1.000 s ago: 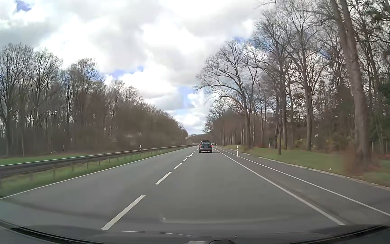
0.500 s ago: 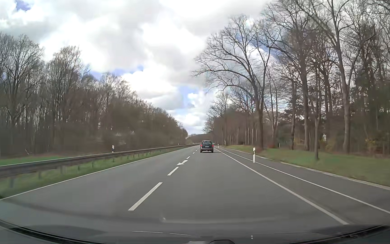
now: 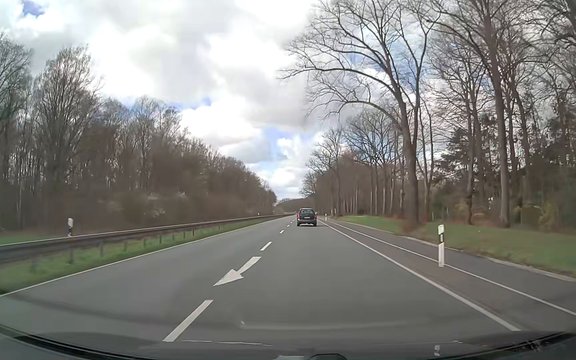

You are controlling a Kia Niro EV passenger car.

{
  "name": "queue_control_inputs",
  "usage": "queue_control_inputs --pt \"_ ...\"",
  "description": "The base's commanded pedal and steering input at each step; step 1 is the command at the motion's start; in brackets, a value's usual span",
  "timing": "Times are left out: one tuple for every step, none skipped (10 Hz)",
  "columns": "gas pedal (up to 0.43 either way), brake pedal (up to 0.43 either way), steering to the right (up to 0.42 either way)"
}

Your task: Follow the waypoints while adhering to traffic rules and regulations

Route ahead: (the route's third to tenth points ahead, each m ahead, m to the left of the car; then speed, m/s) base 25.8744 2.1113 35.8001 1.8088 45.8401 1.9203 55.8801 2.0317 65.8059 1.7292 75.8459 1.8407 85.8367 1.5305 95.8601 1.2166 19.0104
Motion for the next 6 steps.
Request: queue_control_inputs --pt "0.228 0.000 0.001" --pt "0.228 0.000 0.003" --pt "0.228 0.000 0.005" --pt "0.228 0.000 0.005" --pt "0.228 0.000 0.005" --pt "0.240 0.000 0.005"
